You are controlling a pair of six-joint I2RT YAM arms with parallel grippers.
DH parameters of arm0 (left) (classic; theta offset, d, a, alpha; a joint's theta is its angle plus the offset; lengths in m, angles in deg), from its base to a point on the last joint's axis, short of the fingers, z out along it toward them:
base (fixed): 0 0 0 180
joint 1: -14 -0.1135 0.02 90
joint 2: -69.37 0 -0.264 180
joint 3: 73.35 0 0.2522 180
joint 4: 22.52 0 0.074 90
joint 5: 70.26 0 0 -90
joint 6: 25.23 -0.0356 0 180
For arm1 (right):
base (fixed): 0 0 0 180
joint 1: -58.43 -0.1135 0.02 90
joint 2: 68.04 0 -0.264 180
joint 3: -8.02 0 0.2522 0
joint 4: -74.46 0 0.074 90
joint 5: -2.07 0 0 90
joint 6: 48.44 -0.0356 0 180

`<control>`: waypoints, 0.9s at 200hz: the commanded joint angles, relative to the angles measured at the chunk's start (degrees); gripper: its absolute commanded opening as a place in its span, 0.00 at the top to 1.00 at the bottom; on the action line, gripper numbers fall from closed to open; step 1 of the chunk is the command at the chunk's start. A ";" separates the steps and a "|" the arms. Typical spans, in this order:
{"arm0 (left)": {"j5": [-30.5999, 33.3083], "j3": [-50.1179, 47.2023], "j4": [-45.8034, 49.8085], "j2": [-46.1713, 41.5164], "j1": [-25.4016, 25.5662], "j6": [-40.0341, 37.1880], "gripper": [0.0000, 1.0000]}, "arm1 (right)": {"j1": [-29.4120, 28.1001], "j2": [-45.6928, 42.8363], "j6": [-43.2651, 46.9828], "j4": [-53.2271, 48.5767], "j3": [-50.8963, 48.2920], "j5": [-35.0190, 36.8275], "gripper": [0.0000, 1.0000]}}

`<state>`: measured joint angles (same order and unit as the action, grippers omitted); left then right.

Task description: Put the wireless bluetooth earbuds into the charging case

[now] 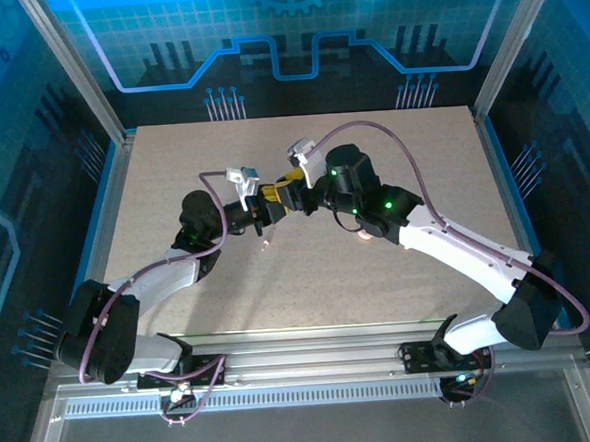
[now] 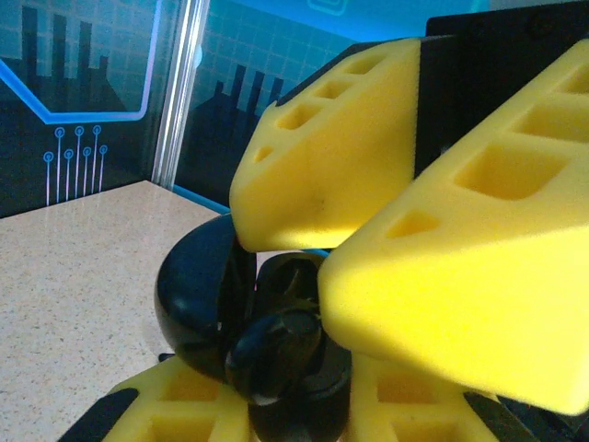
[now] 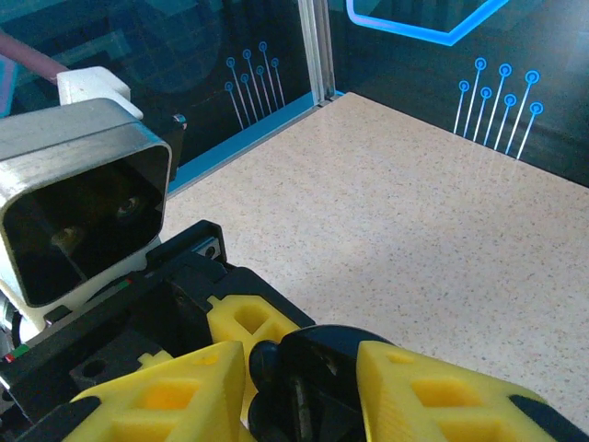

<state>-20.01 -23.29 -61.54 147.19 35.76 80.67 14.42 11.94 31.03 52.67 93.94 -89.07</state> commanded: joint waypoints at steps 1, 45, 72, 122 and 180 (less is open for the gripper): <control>-0.24 2.37 -0.99 -1.54 0.56 -2.30 0.79 | 1.45 0.17 -1.76 1.53 0.31 -0.56 0.61; -0.37 2.38 -1.11 -1.53 0.57 -2.05 0.79 | 1.93 0.17 -3.31 2.05 0.43 -0.78 0.57; -0.42 2.20 -0.99 -1.62 0.57 -2.19 0.79 | 2.17 0.19 -4.13 2.66 0.22 -1.02 0.54; -0.33 2.20 -0.25 -1.90 0.57 -2.60 0.79 | 2.42 -0.18 -5.55 3.46 0.09 -1.75 0.52; -0.24 2.11 0.40 -2.30 0.64 -3.22 0.79 | 2.87 -1.30 -6.95 4.51 -0.26 -2.50 0.45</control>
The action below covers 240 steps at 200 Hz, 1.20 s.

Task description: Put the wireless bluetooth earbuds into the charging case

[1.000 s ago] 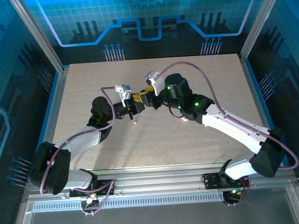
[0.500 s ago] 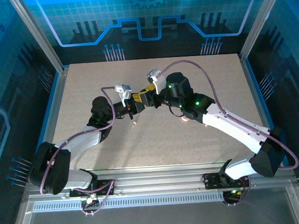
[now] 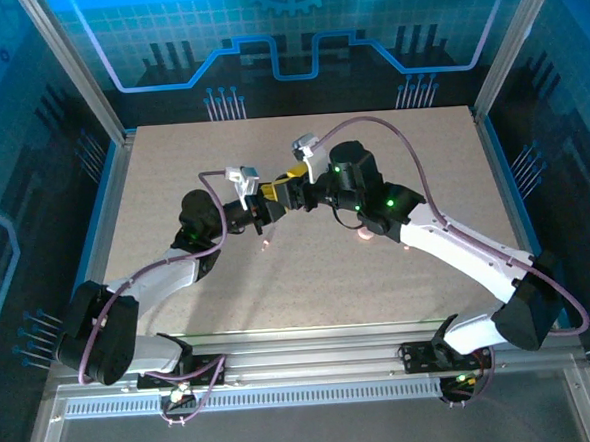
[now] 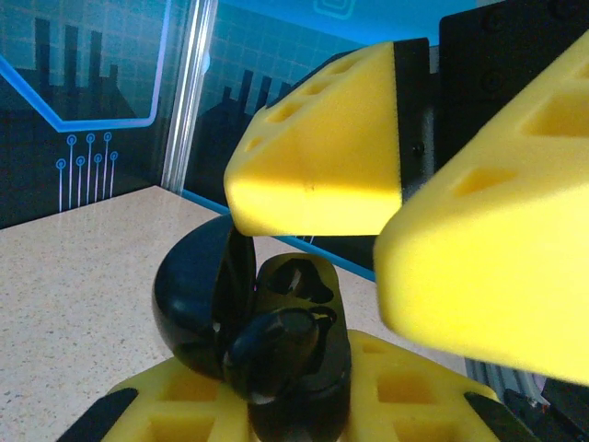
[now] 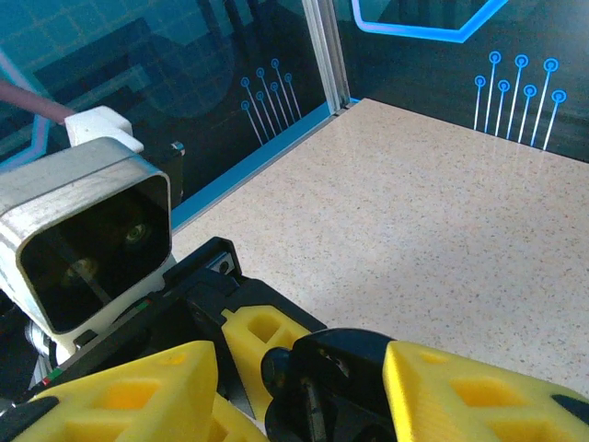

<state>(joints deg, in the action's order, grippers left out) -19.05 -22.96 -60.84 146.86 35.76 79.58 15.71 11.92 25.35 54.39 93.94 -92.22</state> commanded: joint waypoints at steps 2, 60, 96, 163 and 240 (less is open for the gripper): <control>-1.21 1.79 -0.31 -1.99 0.65 -2.15 0.79 | 1.59 -1.32 -1.39 2.79 -0.27 0.61 0.45; -1.21 1.30 0.78 -2.35 0.65 -4.23 0.79 | 2.54 -2.82 -3.93 3.97 -0.40 -1.60 0.44; -1.21 1.86 3.72 -2.70 0.59 -7.54 0.79 | 3.98 -3.97 -6.67 4.03 -0.44 -4.01 0.44; -1.21 2.67 7.92 -3.31 0.67 -10.39 0.79 | 4.23 -5.50 -5.44 0.24 -0.97 -5.70 0.49; -0.07 2.49 10.59 0.08 0.61 -11.29 0.80 | 4.99 -5.72 -5.46 -2.93 -3.61 -5.29 0.50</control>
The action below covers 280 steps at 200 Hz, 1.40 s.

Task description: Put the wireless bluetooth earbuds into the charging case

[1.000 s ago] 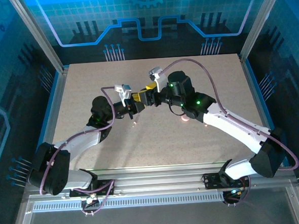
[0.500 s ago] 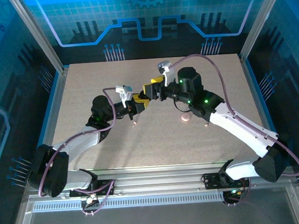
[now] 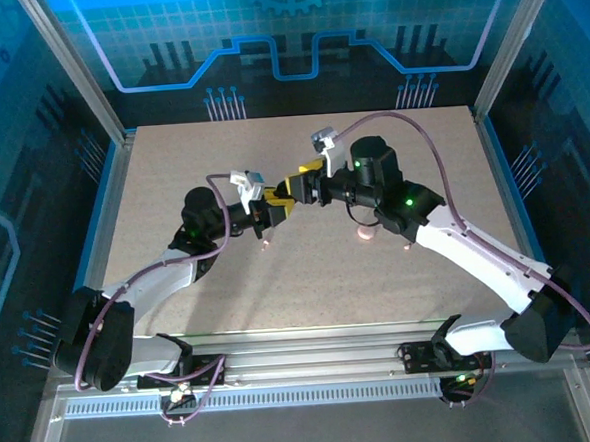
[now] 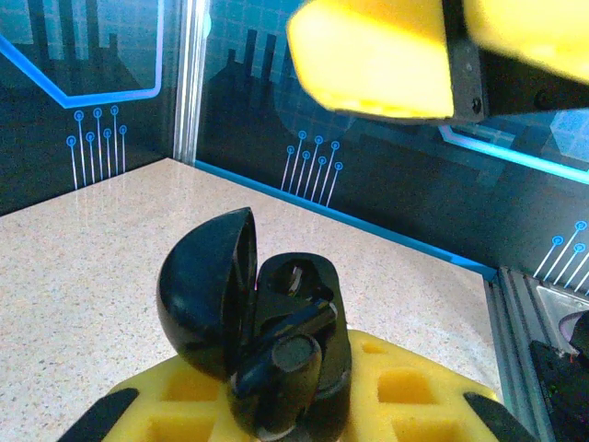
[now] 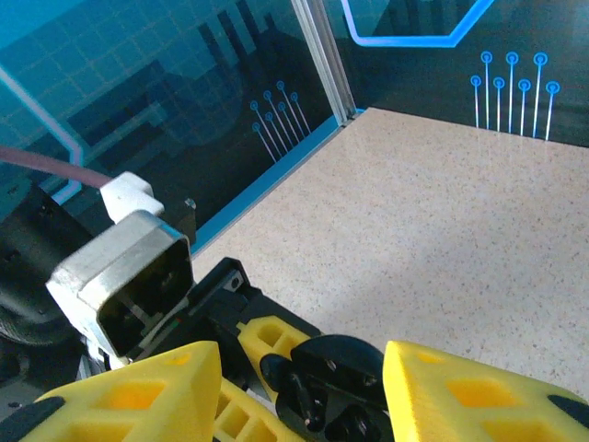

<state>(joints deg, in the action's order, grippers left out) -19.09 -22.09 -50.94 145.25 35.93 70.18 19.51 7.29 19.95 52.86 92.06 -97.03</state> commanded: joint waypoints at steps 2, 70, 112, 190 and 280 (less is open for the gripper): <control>0.00 1.62 0.62 1.90 0.51 -1.89 0.80 | 1.20 -1.07 -0.11 -1.39 -1.90 -0.48 0.50; -0.02 3.16 -3.15 11.65 0.48 -1.29 0.81 | 4.32 -2.37 -2.90 -0.87 -7.84 1.04 0.51; 0.21 4.83 -3.12 16.12 0.48 -2.03 0.81 | 6.29 -3.13 -4.88 -1.30 -11.00 1.36 0.51; 0.19 6.86 1.72 18.25 0.80 -5.79 0.82 | 8.41 -2.62 -7.91 -4.03 -12.23 0.83 0.51; 2.17 7.57 8.82 17.81 1.93 -10.89 0.82 | 9.98 -0.93 -10.98 -8.13 -11.97 1.74 0.51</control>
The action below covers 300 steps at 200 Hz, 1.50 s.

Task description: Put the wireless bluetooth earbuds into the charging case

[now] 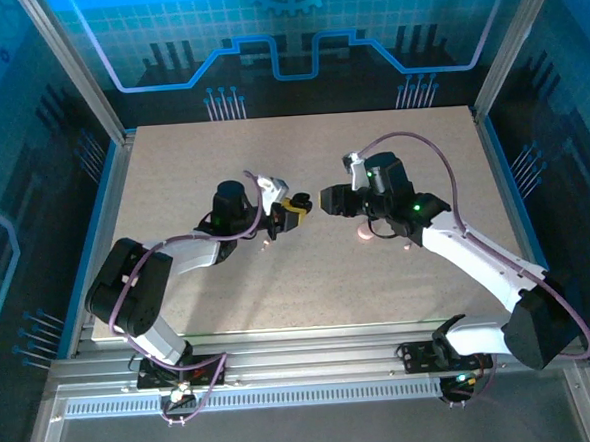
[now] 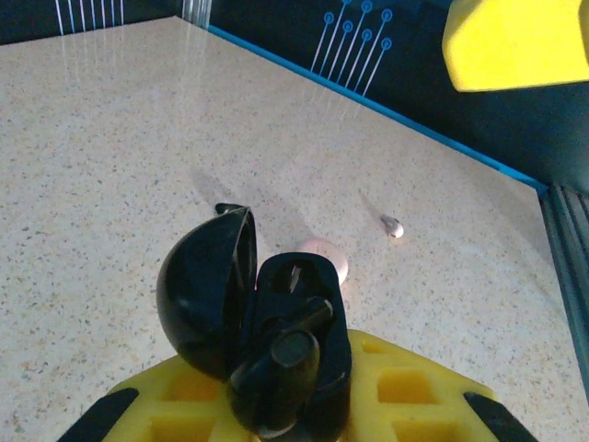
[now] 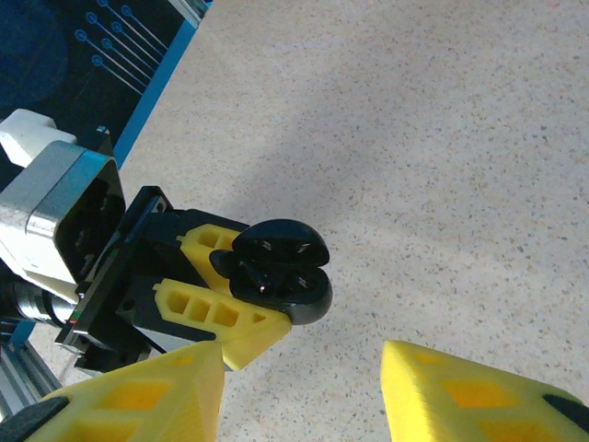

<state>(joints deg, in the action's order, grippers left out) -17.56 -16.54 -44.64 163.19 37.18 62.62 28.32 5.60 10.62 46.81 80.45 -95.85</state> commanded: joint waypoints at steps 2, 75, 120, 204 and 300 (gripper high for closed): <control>0.71 2.06 2.69 -0.13 0.72 -3.48 0.82 | 1.19 0.79 -1.73 -2.21 -0.35 0.66 0.51; 2.41 3.82 8.75 0.64 1.52 -7.28 0.82 | 2.65 1.44 -3.87 -6.06 -0.33 1.48 0.51; 4.90 6.90 16.70 1.18 3.25 -12.96 0.82 | 3.36 1.84 -4.39 -6.66 -0.77 0.54 0.51; 6.10 7.02 18.99 0.07 4.77 -14.61 0.82 | 4.12 1.26 -4.13 -5.41 -1.80 -3.50 0.51; 6.28 5.90 22.77 -2.11 4.76 -17.88 0.82 | 5.59 3.88 -6.72 -2.54 -3.83 -9.40 0.49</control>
<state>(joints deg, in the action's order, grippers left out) -11.26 -10.70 -25.03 162.47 41.62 48.17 33.28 7.55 5.48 42.79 76.93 -101.60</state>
